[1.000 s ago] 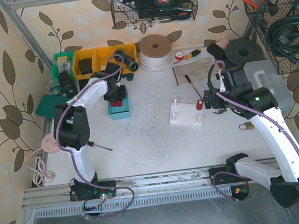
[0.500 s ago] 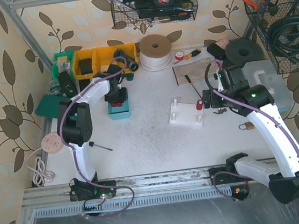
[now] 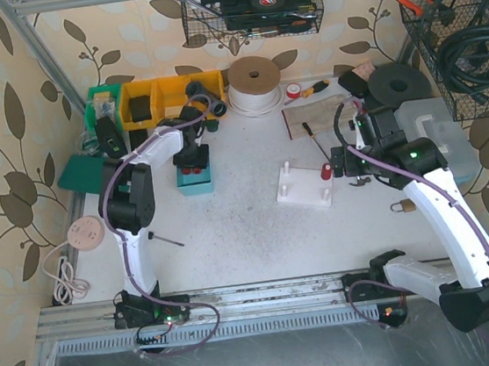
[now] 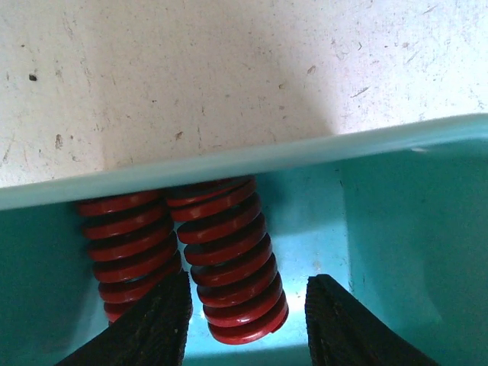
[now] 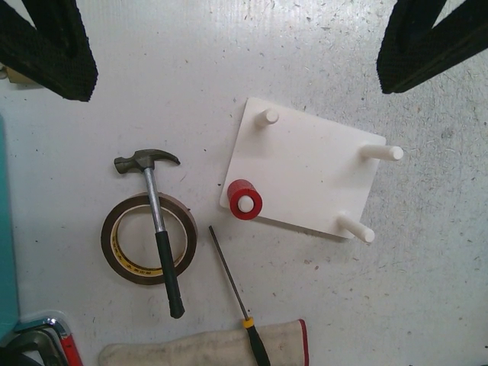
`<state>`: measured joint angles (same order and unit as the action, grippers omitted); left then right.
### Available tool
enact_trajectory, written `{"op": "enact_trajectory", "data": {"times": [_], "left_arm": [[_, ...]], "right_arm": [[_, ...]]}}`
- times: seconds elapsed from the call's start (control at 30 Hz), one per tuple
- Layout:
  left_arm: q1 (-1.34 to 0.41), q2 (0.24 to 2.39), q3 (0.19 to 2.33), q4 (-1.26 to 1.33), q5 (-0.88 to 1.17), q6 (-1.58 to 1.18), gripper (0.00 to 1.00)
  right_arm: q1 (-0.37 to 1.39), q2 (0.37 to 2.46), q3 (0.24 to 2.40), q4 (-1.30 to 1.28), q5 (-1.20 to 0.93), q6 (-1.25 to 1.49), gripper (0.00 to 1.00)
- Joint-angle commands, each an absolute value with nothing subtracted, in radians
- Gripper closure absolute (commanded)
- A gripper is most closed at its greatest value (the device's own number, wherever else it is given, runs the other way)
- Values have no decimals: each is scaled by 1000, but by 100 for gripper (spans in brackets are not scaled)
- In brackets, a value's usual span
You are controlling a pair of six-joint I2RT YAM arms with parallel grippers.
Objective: Install the large spring
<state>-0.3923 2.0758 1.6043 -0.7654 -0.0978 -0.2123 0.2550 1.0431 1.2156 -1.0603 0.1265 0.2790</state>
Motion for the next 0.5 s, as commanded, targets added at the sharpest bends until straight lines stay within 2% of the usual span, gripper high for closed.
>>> {"op": "enact_trajectory", "data": {"times": [0.0,0.27,0.47], "left_arm": [[-388,2097,1614,-767,-104,-205,53],[-390,2148,1639,-765,-111,-206,54],[-390,2171,1642,-765,-112,-194,59]], "right_arm": [[255,1052,1220,-1076,112,274,2],[255,1039,1200,-1085,140,262,2],[255,1033,1211,-1109,152,265,2]]}}
